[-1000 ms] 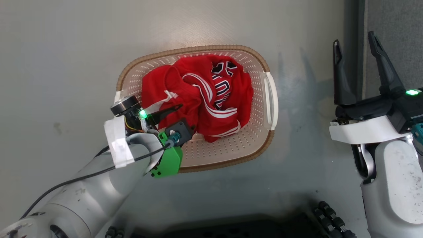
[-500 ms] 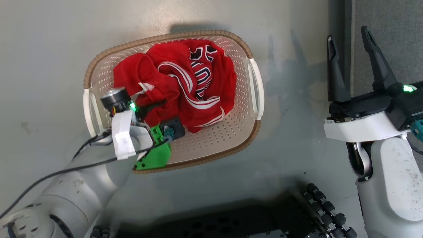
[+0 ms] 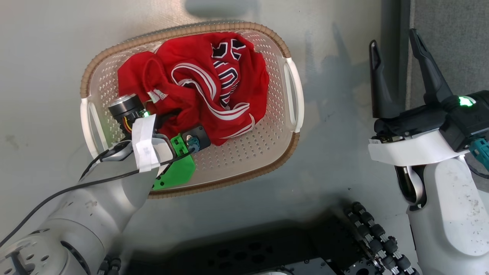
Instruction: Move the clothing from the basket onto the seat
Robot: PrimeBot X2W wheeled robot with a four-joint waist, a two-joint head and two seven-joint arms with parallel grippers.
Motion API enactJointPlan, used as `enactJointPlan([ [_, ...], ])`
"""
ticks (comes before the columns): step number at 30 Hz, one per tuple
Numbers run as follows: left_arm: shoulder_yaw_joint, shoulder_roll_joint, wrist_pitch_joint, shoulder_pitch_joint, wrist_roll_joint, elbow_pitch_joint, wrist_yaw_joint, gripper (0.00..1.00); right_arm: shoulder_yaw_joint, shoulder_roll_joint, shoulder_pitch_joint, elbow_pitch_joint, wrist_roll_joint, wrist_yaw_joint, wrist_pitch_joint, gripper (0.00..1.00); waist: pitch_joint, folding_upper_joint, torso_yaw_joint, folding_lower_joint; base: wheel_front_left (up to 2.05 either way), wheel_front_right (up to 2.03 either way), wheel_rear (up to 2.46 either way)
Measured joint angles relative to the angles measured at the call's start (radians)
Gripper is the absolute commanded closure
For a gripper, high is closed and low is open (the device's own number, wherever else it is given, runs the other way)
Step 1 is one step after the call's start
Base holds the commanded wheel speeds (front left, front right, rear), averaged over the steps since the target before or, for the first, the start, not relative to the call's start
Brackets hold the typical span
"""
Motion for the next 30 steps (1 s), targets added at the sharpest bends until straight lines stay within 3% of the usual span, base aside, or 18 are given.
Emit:
enactJointPlan([
  [4,0.0,0.001,0.04,-0.004,-0.007,0.005,0.0,0.0,-0.001,-0.001,-0.006,-0.006,0.0,0.0,0.0,0.0,0.017,-0.0001,-0.004,0.0,0.0,0.0,0.0],
  [5,0.0,0.001,0.047,-0.004,-0.014,0.004,0.0,0.17,-0.002,-0.001,-0.008,-0.008,0.003,0.0,0.0,0.0,0.02,0.0,-0.005,0.0,0.0,0.0,0.0],
  [7,0.0,0.003,0.052,-0.004,-0.018,-0.002,0.0,1.0,-0.002,-0.001,-0.009,-0.009,0.007,0.0,0.0,0.0,0.026,0.0,-0.007,0.0,0.0,0.0,0.0],
  [17,0.0,0.006,0.049,0.0,-0.058,-0.023,0.0,1.0,-0.007,-0.001,-0.007,0.011,0.004,0.0,0.0,0.0,0.001,0.0,-0.002,0.0,0.0,0.0,0.0],
  [30,0.007,-0.028,-0.076,0.112,-0.211,-0.024,0.0,1.0,0.001,-0.001,0.033,0.052,0.001,0.0,0.0,0.0,-0.171,0.0,0.021,0.0,0.0,0.0,0.0],
])
